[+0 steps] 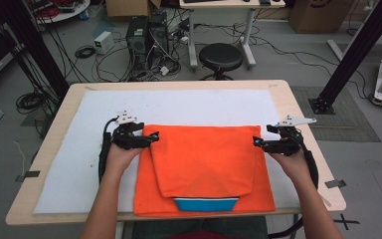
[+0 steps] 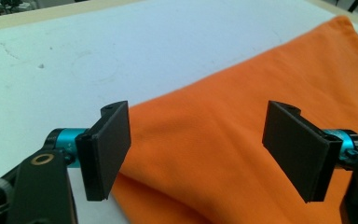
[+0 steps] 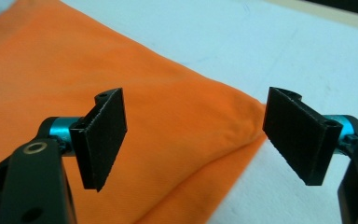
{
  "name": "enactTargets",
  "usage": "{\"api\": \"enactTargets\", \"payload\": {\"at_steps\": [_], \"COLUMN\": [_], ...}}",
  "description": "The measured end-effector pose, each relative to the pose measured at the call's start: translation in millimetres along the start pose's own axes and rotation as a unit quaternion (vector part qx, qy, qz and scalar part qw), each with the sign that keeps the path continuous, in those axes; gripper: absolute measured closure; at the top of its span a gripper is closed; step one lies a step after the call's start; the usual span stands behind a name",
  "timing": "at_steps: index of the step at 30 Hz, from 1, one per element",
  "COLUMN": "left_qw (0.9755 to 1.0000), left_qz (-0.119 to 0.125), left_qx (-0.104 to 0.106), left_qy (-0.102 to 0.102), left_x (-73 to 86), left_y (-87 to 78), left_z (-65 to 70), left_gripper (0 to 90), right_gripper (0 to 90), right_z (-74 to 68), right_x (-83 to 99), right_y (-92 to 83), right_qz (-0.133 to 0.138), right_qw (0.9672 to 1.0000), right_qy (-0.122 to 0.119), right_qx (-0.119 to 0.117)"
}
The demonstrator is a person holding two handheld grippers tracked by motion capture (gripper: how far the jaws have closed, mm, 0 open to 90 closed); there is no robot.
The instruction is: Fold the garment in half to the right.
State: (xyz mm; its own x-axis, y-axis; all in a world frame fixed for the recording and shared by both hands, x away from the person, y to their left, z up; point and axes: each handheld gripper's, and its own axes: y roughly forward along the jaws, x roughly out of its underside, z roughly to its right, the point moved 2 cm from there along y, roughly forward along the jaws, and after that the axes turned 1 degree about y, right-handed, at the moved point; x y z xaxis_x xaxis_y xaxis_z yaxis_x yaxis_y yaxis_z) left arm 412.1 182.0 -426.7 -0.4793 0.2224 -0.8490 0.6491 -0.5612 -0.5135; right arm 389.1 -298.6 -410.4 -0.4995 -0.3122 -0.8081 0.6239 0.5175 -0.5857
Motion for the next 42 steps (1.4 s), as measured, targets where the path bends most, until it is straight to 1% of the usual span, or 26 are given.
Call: {"api": "enactTargets", "payload": {"at_steps": [4, 5, 7, 9, 11, 12, 14, 16, 18, 19, 20, 21, 22, 25, 26, 27, 28, 29, 30, 31, 32, 33, 34, 36, 39, 42], "left_qw": [0.9995, 0.9994, 0.9994, 0.9989, 0.9983, 0.9974, 0.9969, 0.9974, 0.9969, 0.9967, 0.9966, 0.9965, 0.9966, 0.9969, 0.9971, 0.9974, 0.9974, 0.9974, 0.9974, 0.9973, 0.9972, 0.9973, 0.997, 0.9971, 0.9971, 0.9973], "left_qz": [-0.028, -0.032, -0.03, -0.038, -0.049, -0.06, -0.059, -0.054, -0.064, -0.069, -0.071, -0.073, -0.072, -0.073, -0.073, -0.071, -0.071, -0.072, -0.072, -0.073, -0.073, -0.072, -0.072, -0.068, -0.061, -0.053], "left_qx": [-0.011, -0.014, -0.02, -0.028, -0.031, -0.04, -0.05, -0.046, -0.039, -0.031, -0.029, -0.032, -0.029, -0.023, -0.016, 0.0, 0.002, -0.001, 0.002, -0.001, -0.003, -0.005, -0.009, -0.017, -0.028, -0.037], "left_qy": [0.004, 0.002, -0.005, -0.01, -0.01, -0.007, -0.008, -0.016, -0.023, -0.03, -0.029, -0.026, -0.027, -0.019, -0.015, -0.016, -0.011, -0.004, 0.001, 0.01, 0.014, 0.017, 0.026, 0.032, 0.035, 0.034], "left_x": [-1.4, -2.0, -1.7, 0.9, 3.9, 5.9, 7.9, 9.6, 12.8, 14.8, 16.0, 15.4, 15.0, 14.7, 14.2, 13.9, 13.8, 13.3, 12.7, 12.1, 11.5, 11.0, 10.1, 8.9, 7.4, 5.1], "left_y": [10.9, 12.5, 15.3, 19.3, 24.0, 27.0, 30.4, 33.9, 38.1, 40.9, 42.7, 42.6, 42.5, 42.9, 42.9, 43.3, 44.4, 45.1, 45.2, 45.3, 45.5, 45.8, 45.6, 46.0, 47.3, 50.3], "left_z": [-7.4, -9.4, -14.0, -18.5, -20.8, -22.6, -25.0, -29.0, -30.9, -30.6, -29.8, -28.7, -28.1, -25.5, -23.4, -21.1, -18.4, -16.4, -14.7, -13.1, -12.0, -10.4, -9.7, -8.5, -8.1, -7.3], "left_gripper": [23.5, 23.5, 23.5, 23.5, 23.5, 23.5, 23.6, 23.5, 23.6, 23.8, 24.3, 23.5, 25.2, 36.0, 40.6, 48.5, 57.7, 59.4, 62.9, 66.5, 67.5, 70.8, 72.3, 73.8, 74.5, 74.7], "right_gripper": [22.0, 22.0, 22.0, 22.0, 22.0, 22.1, 23.3, 24.1, 25.6, 25.7, 27.8, 33.6, 36.4, 39.7, 44.3, 50.9, 56.3, 62.3, 71.9, 77.6, 81.1, 82.2, 83.0, 84.0, 84.3, 84.3], "right_z": [12.8, 15.3, 19.9, 24.8, 30.4, 32.6, 38.2, 42.6, 44.3, 45.0, 45.3, 44.9, 44.5, 44.1, 44.4, 44.7, 44.8, 44.9, 44.2, 43.1, 42.2, 40.3, 39.0, 37.8, 38.6, 40.9], "right_x": [2.0, 2.2, 2.4, 1.9, 1.8, 1.9, 2.2, 1.8, 1.1, 0.9, 1.1, 2.1, 3.9, 5.2, 5.3, 4.9, 4.8, 4.7, 4.2, 4.0, 3.4, 2.4, 1.1, -1.4, -5.5, -12.0], "right_y": [10.5, 13.1, 19.0, 24.9, 30.9, 33.2, 40.0, 48.4, 55.5, 59.0, 62.7, 65.8, 69.0, 69.5, 69.1, 67.9, 67.8, 67.5, 67.1, 67.1, 67.3, 67.3, 67.4, 67.2, 67.3, 68.0], "right_qz": [-0.013, -0.018, -0.025, -0.032, -0.034, -0.034, -0.045, -0.061, -0.075, -0.083, -0.091, -0.106, -0.12, -0.121, -0.122, -0.122, -0.12, -0.12, -0.121, -0.121, -0.122, -0.124, -0.127, -0.127, -0.121, -0.12], "right_qw": [0.9998, 0.9996, 0.9993, 0.999, 0.9986, 0.9984, 0.9974, 0.9965, 0.9955, 0.9951, 0.9944, 0.9931, 0.9917, 0.9913, 0.9912, 0.9913, 0.9917, 0.9917, 0.9918, 0.9918, 0.9919, 0.9918, 0.9915, 0.9911, 0.9911, 0.9902], "right_qy": [0.017, 0.021, 0.024, 0.027, 0.035, 0.04, 0.049, 0.047, 0.046, 0.042, 0.04, 0.037, 0.033, 0.033, 0.033, 0.033, 0.036, 0.036, 0.038, 0.038, 0.033, 0.026, 0.019, 0.009, -0.001, -0.014], "right_qx": [0.005, 0.006, 0.011, 0.016, 0.022, 0.023, 0.026, 0.031, 0.034, 0.035, 0.036, 0.034, 0.034, 0.038, 0.039, 0.035, 0.03, 0.027, 0.021, 0.008, 0.01, 0.014, 0.022, 0.039, 0.054, 0.068]}}
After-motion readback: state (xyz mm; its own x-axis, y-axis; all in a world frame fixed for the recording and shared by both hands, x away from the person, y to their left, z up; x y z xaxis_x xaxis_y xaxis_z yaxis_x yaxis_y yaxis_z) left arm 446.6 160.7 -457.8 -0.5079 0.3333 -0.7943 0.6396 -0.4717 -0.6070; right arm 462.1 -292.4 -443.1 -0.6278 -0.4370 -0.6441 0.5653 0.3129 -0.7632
